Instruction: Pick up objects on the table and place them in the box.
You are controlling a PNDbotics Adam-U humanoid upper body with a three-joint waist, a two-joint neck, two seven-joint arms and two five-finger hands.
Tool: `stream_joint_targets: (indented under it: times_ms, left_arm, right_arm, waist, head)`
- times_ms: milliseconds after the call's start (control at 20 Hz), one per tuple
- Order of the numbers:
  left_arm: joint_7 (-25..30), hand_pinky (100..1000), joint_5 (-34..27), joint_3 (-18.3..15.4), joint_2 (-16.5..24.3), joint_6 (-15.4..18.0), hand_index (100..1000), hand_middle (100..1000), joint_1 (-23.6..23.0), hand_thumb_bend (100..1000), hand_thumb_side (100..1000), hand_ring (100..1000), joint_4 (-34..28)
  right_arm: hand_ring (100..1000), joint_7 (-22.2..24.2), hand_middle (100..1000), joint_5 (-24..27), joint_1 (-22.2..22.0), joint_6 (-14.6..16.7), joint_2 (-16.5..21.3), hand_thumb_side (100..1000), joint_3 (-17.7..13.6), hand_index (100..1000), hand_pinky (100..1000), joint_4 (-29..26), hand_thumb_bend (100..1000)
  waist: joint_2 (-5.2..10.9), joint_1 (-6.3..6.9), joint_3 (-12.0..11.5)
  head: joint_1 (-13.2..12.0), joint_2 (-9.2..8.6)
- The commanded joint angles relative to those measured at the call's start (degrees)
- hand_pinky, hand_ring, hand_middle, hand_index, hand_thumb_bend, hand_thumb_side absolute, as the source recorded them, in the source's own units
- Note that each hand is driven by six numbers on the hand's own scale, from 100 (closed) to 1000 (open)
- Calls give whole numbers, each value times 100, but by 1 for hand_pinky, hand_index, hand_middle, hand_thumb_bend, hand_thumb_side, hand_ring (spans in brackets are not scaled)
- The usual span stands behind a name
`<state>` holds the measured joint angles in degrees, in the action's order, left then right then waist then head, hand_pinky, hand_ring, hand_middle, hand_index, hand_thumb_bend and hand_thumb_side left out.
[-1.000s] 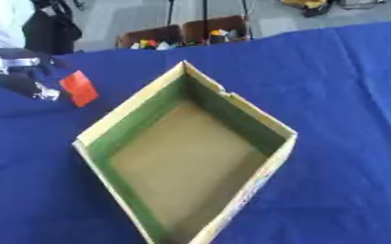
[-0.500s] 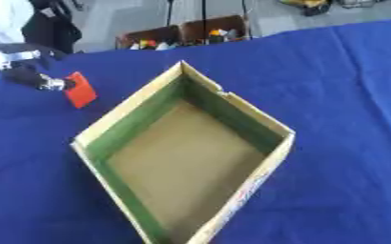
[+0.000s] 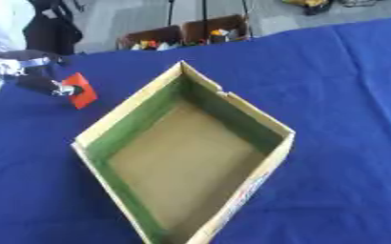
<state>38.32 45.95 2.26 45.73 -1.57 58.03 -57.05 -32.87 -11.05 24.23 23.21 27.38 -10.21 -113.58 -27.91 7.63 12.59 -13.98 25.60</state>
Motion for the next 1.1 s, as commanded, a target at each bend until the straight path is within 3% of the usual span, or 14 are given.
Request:
stream_joint_targets:
  times_ms: [50, 700, 1100]
  left_arm:
    - [58, 729, 42, -1, 114, -21, 1000, 923, 73, 444, 690, 826, 4]
    - [-269, 586, -321, -50, -6, -263, 966, 773, 38, 407, 656, 685, 166]
    - [-475, 459, -244, -40, -44, -470, 927, 670, 36, 269, 620, 584, 256]
  right_arm:
    - [687, -36, 801, 26, 70, -4, 66, 597, -50, 751, 743, -101, 117]
    - [687, -123, 798, -6, 78, -45, 31, 582, -76, 748, 746, -101, 123]
    - [688, -163, 799, -19, 75, -66, 2, 573, -90, 747, 747, -101, 125]
  waist:
    - [210, 65, 3]
    - [156, 72, 22]
    - [129, 68, 27]
  head:
    - [-21, -24]
    - [-35, -68]
    - [-68, -68]
